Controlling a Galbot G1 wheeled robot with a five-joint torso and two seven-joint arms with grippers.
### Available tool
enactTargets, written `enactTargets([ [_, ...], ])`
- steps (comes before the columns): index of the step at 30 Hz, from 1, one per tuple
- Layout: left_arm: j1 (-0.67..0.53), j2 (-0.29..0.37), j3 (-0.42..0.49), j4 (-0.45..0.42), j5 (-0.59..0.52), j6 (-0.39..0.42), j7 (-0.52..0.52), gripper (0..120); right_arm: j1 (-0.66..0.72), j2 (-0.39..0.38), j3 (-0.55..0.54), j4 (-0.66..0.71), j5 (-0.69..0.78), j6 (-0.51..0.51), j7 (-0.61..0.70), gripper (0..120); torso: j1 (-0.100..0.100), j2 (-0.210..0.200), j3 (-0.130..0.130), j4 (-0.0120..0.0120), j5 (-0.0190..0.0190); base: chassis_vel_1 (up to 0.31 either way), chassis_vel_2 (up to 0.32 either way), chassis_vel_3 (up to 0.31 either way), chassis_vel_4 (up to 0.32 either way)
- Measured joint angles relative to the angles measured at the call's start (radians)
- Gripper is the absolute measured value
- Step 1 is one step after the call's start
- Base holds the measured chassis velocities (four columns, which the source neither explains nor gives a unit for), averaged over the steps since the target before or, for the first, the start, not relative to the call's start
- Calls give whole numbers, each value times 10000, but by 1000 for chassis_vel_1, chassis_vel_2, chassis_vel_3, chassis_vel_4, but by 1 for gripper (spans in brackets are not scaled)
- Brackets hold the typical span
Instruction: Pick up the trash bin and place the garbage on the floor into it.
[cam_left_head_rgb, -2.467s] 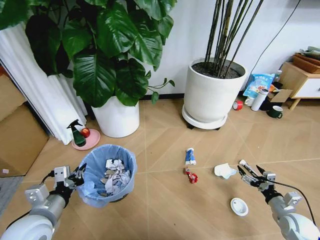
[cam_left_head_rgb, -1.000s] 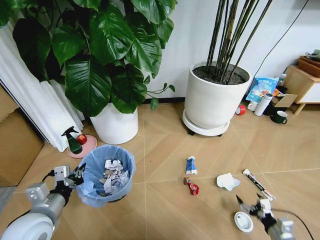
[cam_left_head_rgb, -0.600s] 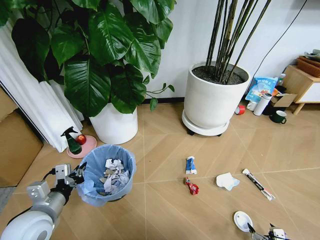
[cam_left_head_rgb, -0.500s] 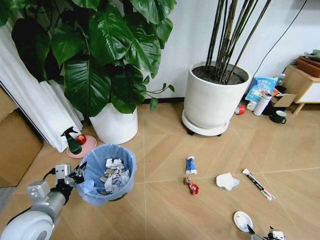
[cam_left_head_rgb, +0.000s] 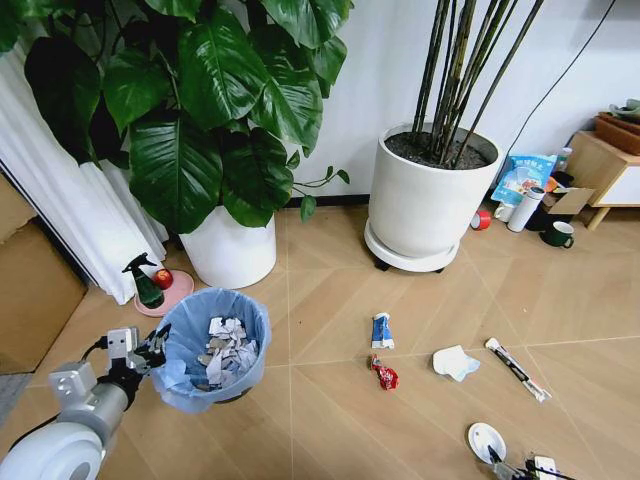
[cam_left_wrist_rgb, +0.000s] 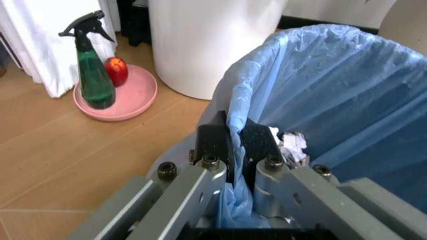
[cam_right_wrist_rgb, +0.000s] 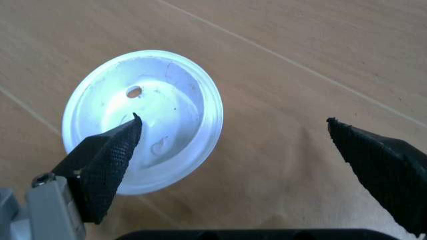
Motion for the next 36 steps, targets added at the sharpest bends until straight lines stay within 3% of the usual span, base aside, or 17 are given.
enactTargets([
  [3, -6, -1, 0, 9, -6, 3, -10, 0, 111, -1, -30, -85, -52, 2, -35, 98, 0, 0, 0, 0, 0, 0, 0, 0, 0],
  [5, -21, -1, 0, 23, -18, 7, -22, 0, 236, -1, -75, -170, -202, 3, -89, 88, 0, 0, 0, 1, 0, 0, 0, 0, 0],
  [7, -26, -2, 0, 25, -27, 10, -26, 0, 259, -3, -89, -192, -288, 3, -113, 84, 0, 0, 0, 1, 0, 0, 0, 0, 0],
  [11, -28, -8, 0, 35, -49, 16, -36, 0, 309, -88, -153, -238, -636, -21, -220, 65, 0, 0, 0, 0, 0, 0, 0, 0, 0],
  [15, -16, -30, 40, 49, -49, 21, -39, 0, 319, -164, -182, -264, -798, -36, -287, 54, 0, 0, 0, 0, 0, 0, 0, 0, 0],
  [16, -7, -52, 76, 65, -42, 23, -38, 0, 319, -191, -190, -282, -876, -37, -321, 47, 0, 0, 0, 1, -2, 0, 0, 0, 0],
  [25, -14, -89, 144, 104, -20, 24, -28, 0, 276, -255, -193, -289, -1035, -65, -414, 23, 0, 0, 0, 0, 0, 0, 0, 0, 0],
  [28, -34, -99, 174, 129, -12, 25, -11, 0, 242, -265, -175, -282, -1049, -72, -439, 5, 0, 0, 0, -1, -1, 0, 0, 0, 0],
  [36, -162, -8, 369, 241, 23, 24, 73, 0, 169, -246, -81, -253, -1083, -47, -514, 0, 0, 0, 0, 0, 3, 0, 0, 0, 0],
])
